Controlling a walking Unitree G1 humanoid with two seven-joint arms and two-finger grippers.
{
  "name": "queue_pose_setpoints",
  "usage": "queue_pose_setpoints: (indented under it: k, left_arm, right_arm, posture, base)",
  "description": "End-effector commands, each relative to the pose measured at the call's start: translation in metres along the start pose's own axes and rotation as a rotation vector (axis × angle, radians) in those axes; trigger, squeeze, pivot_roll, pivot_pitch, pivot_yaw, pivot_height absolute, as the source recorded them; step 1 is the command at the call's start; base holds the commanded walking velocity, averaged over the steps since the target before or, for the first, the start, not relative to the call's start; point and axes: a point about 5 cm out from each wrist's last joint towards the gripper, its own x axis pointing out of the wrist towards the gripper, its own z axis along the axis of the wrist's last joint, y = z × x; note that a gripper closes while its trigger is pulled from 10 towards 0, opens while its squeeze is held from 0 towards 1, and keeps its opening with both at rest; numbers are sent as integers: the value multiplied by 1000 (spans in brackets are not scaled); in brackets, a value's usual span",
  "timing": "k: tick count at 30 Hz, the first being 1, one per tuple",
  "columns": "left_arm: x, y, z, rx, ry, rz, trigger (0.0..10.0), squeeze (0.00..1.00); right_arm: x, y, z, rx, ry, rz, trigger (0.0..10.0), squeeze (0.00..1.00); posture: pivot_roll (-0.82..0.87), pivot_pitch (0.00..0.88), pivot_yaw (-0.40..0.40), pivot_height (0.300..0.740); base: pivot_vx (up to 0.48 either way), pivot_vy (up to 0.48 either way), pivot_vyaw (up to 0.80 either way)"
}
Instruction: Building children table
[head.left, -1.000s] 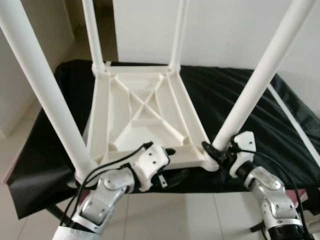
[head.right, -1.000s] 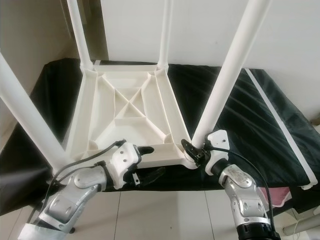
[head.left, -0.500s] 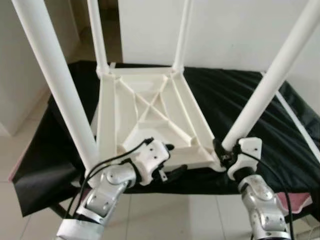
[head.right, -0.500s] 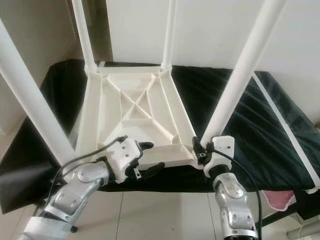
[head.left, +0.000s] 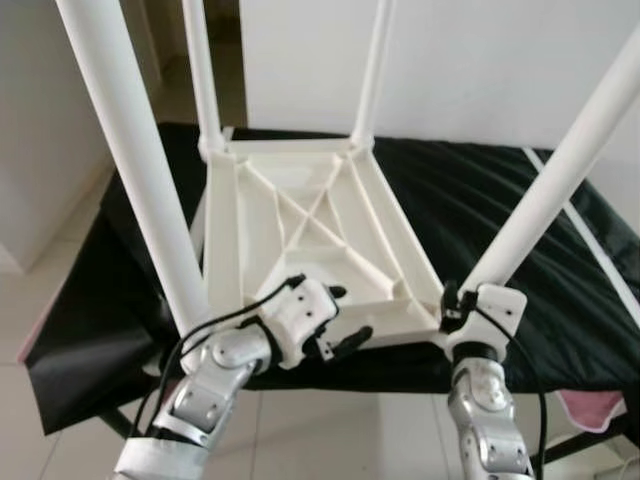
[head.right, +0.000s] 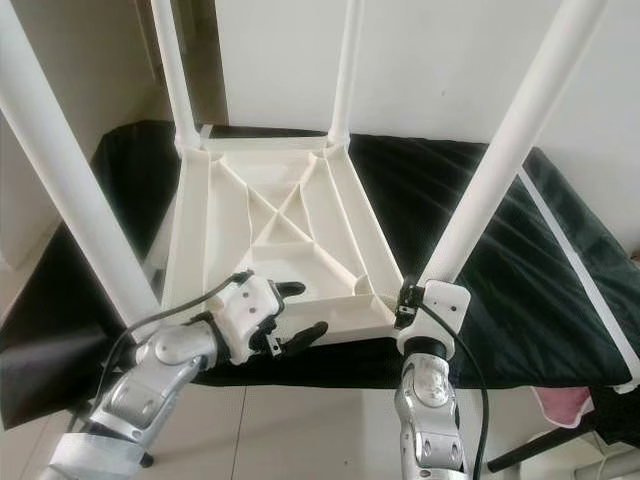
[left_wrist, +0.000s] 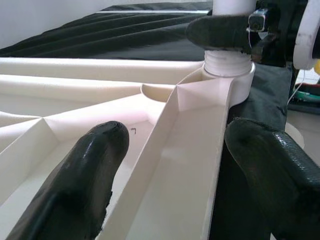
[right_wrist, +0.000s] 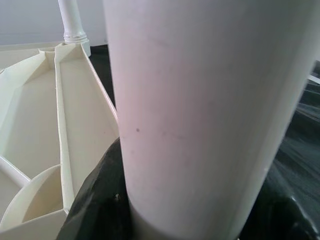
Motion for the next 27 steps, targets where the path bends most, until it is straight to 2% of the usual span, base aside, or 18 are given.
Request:
queue_pose_setpoints:
  k: [1,9,16,17,18,19,22,23,24,27]
  left_arm:
    - [0,1,-1,-8,0,38,10000,0]
    - [3,-7,0,-42,-13,-23,10000,0]
    - [5,-11,0,-43,-22,-38,10000,0]
    - [5,-10,0,-42,-23,-36,10000,0]
    - [5,-10,0,-42,-23,-36,10000,0]
    - [4,-9,0,-43,-22,-30,10000,0]
    - [3,-8,0,-42,-21,-25,10000,0]
    - [2,-7,0,-41,-19,-21,10000,0]
    - [2,-6,-1,-39,-17,-17,10000,0]
    - [2,-5,-1,-37,-15,-13,10000,0]
  right_arm:
    - [-8,-4,-18,-18,87,-10,10000,0]
    - [-10,-10,-18,-95,64,11,10000,0]
    - [-10,-15,-16,-102,45,34,10000,0]
    - [-11,-15,-15,-90,44,46,10000,471]
    - [-11,-15,-15,-90,44,46,10000,471]
    - [-11,-15,-15,-79,38,63,10000,1000]
    - [-13,-13,-11,-75,13,106,10000,1000]
    - [-13,-13,-9,-70,6,138,10000,769]
    - [-12,-15,-7,-70,-2,169,10000,0]
    - [-11,-17,-6,-73,-5,214,10000,0]
  posture:
    - [-45,0,-48,740]
    - [-53,0,-47,740]
    - [-51,0,-49,740]
    - [-49,0,-52,740]
    - [-49,0,-52,740]
    - [-46,0,-52,740]
    - [-45,0,-53,740]
    - [-43,0,-55,740]
    - [-43,0,-55,740]
    - [-41,0,-56,740]
  base:
    - [0,0,0]
    - [0,0,0]
    - [0,0,0]
    - [0,0,0]
    - [0,0,0]
    - [0,0,0]
    - [0,0,0]
    - [0,0,0]
    - [0,0,0]
    - [0,0,0]
